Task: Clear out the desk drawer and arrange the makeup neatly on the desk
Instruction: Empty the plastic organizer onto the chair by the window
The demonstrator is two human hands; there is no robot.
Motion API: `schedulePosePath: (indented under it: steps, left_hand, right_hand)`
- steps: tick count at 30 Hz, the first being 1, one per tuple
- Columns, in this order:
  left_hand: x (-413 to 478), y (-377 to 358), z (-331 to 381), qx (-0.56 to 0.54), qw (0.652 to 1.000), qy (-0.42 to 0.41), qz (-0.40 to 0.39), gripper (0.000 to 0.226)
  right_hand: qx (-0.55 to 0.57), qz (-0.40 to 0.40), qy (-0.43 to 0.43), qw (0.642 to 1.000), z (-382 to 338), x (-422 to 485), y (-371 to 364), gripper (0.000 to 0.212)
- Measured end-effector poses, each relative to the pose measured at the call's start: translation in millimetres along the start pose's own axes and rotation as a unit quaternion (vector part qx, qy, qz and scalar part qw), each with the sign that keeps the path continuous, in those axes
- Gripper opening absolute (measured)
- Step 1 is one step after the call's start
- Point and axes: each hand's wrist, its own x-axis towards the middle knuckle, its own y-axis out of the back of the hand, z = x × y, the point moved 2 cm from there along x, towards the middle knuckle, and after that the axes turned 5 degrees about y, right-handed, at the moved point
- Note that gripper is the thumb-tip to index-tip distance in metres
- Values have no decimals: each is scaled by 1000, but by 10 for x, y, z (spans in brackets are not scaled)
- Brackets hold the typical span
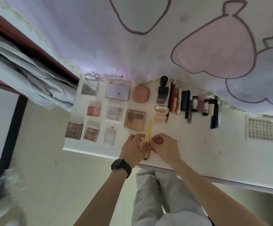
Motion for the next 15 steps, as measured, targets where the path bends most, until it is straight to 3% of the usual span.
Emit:
schedulePosePath:
  steps: [15]
  left_hand:
    - [82,76,-168,-78,993,-85,33,28]
  right_hand:
    - [19,47,132,990,128,-111,-42,6]
